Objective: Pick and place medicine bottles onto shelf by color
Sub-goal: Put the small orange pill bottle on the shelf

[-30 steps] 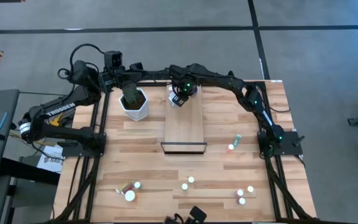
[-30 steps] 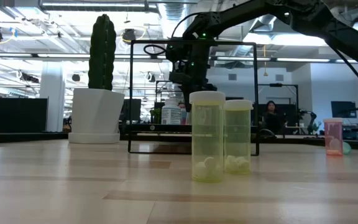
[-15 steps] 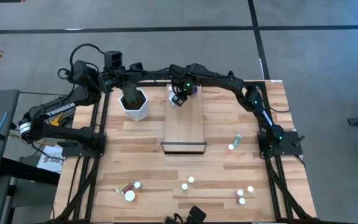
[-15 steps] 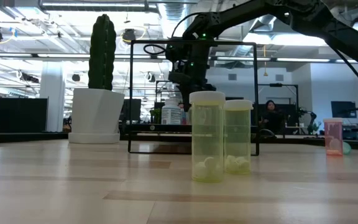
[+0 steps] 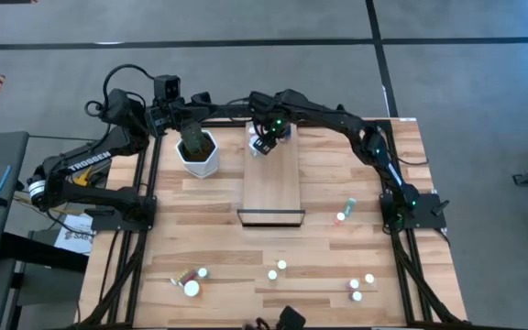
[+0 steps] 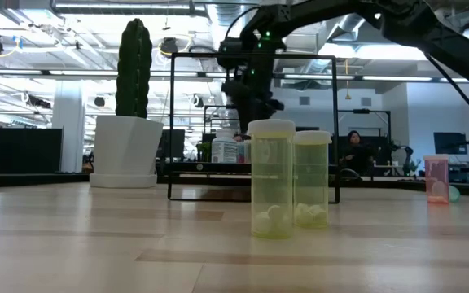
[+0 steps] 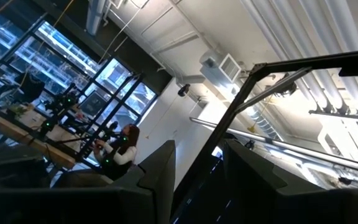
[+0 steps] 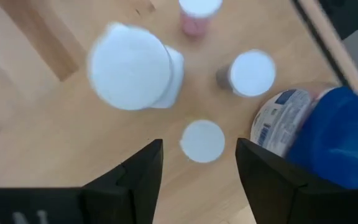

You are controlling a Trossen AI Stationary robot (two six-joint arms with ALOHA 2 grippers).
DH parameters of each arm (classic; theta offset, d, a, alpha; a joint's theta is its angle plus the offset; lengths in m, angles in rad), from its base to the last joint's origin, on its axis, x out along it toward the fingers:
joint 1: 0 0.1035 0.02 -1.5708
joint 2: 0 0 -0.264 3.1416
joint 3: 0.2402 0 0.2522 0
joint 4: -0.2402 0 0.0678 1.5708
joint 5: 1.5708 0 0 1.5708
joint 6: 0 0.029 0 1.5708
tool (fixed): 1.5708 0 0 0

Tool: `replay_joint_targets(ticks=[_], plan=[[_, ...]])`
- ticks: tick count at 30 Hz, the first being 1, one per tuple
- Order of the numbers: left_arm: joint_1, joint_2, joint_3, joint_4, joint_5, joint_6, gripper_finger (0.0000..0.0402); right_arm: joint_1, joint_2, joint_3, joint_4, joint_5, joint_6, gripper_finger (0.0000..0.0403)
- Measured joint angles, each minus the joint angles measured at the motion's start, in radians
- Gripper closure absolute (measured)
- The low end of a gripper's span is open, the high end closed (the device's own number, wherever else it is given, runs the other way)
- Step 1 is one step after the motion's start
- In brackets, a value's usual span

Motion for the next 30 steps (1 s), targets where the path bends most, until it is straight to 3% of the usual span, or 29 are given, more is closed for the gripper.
replay_joint_targets(ticks=[9,18,23,26,30], plan=[[0.000,0.000,0.000,0.000,0.010,0.000,0.0281,0.042,-0.085,0.022,-0.152,0.003,-0.019,0.0185],[0.000,0.000,0.000,-0.004,0.028,-0.002,0.0281,0.159,-0.219,-0.020,-0.265,0.103,0.000,0.0190],[0.000,0.000,0.000,-0.004,0.036,-0.011,0.0281,0.250,-0.372,-0.227,-0.265,0.153,0.073,0.0191],[0.000,0.000,0.000,-0.004,0.025,-0.010,0.0281,0.296,-0.488,-0.428,-0.265,0.207,0.158,0.0193],[0.000,0.000,0.000,-0.004,0.006,-0.008,0.0281,0.363,-0.650,-0.736,-0.242,0.193,0.331,0.0195]])
